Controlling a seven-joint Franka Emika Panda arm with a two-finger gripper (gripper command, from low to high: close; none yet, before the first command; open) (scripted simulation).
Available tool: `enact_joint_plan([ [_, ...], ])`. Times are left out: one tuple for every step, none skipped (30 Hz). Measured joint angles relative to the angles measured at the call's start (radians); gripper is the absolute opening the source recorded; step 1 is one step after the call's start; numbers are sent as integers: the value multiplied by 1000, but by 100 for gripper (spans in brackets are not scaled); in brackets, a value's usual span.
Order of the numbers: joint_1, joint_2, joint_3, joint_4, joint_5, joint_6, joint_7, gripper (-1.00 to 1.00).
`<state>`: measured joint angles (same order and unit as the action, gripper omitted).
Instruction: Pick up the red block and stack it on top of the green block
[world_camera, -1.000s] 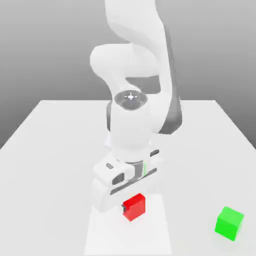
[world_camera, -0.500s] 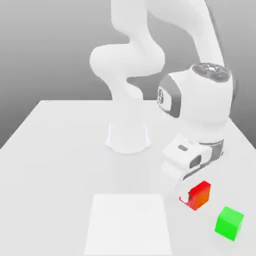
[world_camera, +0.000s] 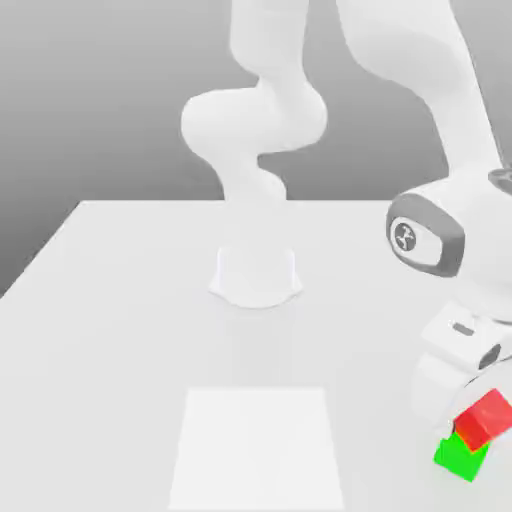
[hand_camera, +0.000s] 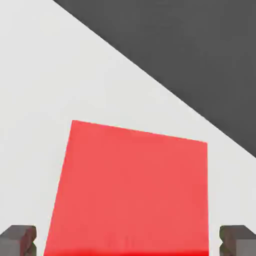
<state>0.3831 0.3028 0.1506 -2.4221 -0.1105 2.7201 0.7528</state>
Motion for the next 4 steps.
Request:
enact_joint_plan([
  [-4,-24,5,-1,10,-21,-7,100],
  [-7,-53,10,-2,22,-48,-16,100],
  [-9,-84,15,-4,35,-78,-25,100],
  [-11,-117,19,-6,48,-109,-35,100],
])
